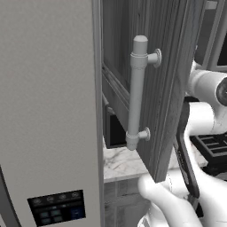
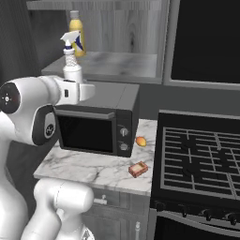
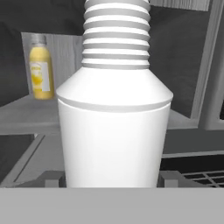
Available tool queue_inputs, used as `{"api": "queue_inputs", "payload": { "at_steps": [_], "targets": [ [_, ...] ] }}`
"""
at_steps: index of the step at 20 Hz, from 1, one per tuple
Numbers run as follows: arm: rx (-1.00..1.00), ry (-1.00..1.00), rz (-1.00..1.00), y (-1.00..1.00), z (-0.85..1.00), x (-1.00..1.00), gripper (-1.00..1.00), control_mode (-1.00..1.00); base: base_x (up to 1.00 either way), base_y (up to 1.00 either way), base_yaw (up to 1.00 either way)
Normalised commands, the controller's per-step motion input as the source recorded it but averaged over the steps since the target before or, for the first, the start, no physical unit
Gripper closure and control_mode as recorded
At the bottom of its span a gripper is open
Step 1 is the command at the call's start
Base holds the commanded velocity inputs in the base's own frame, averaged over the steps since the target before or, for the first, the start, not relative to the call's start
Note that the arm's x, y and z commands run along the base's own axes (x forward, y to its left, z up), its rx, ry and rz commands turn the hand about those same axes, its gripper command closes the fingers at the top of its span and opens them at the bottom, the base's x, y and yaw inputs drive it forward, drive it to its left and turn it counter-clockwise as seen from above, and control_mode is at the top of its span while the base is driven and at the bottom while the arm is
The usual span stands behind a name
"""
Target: Pick the spray and bar soap from the cabinet and place them on the counter.
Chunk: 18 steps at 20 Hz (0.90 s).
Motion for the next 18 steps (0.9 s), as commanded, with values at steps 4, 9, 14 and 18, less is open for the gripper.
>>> {"api": "queue_inputs", "payload": {
  "at_steps": [4,9,14,18],
  "targets": [
    [-0.04,0.00,0.02,-0.14,-0.20,-0.25,1.00,-1.00,0.00,0.00,0.00],
    [-0.05,-0.01,0.02,-0.03,-0.33,-0.29,1.00,-1.00,0.00,0.00,0.00],
    [-0.05,0.00,0.05,0.00,-0.43,-0.29,1.00,-1.00,0.00,0.00,0.00],
    [-0.05,0.00,0.02,0.00,-0.52,-0.19,1.00,-1.00,0.00,0.00,0.00]
  ]
}}
